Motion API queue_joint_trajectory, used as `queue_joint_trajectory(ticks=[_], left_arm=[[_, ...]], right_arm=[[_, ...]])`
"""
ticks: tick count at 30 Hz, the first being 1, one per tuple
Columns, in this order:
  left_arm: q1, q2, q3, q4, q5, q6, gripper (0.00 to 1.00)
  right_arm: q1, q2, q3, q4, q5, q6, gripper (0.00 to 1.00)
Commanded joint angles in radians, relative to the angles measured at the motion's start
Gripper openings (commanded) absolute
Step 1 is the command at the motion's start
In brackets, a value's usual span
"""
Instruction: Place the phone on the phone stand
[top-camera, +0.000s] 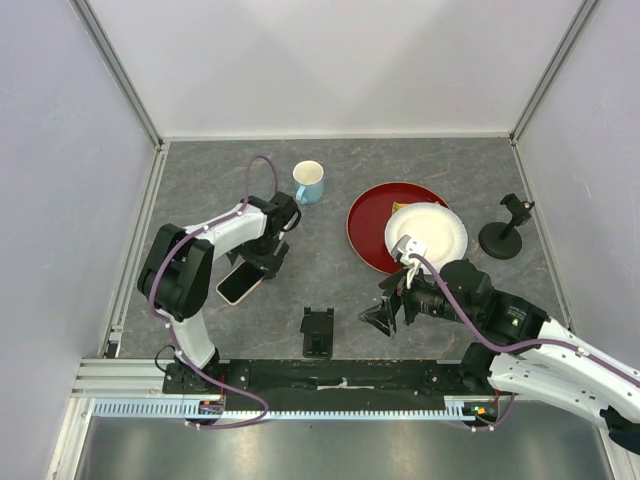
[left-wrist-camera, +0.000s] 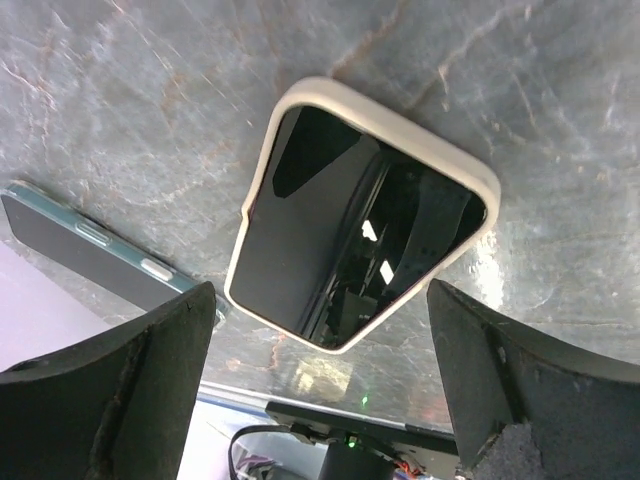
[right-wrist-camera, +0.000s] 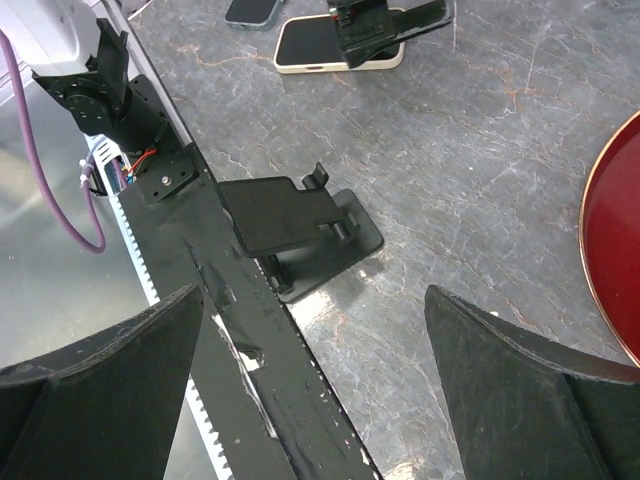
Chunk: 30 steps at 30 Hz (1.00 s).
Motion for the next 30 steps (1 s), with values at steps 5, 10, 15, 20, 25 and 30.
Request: queue_joint_trajectory(ticks=[5,10,15,20,25,30], left_arm=[[0.116,0.081,0.133,0.063,0.095,0.021,0.92],[0.221,0.073,0.131,0.096,0.255,-0.04,0.92],[0.238,0.035,0.07,0.113,0.326,-0.073,0.92],[0.207,-0.132,-0.015,0.168,0.38,-0.068,0.95],[0.163,-0.14,-0.039,0.141,0.281,0.005,0.96],[0.104,-0.056,-0.038,0.109,0.132,0.01,0.97]], right_arm=[[0.003,-0.031,-0.011,0.051,-0.028,-0.011,0.98],[0.004,-0.023,-0.014,0.057,-0.019,-0.01,0.98],[0.003,0.0,-0.015,0.063,-0.02,-0.011,0.98],[0.003,0.023,-0.018,0.065,-0.017,-0.01,0.98],[0.003,0.037,-0.02,0.068,-0.016,-0.011,0.98],[0.003,0.037,-0.02,0.068,-0.003,-0.01,0.98]])
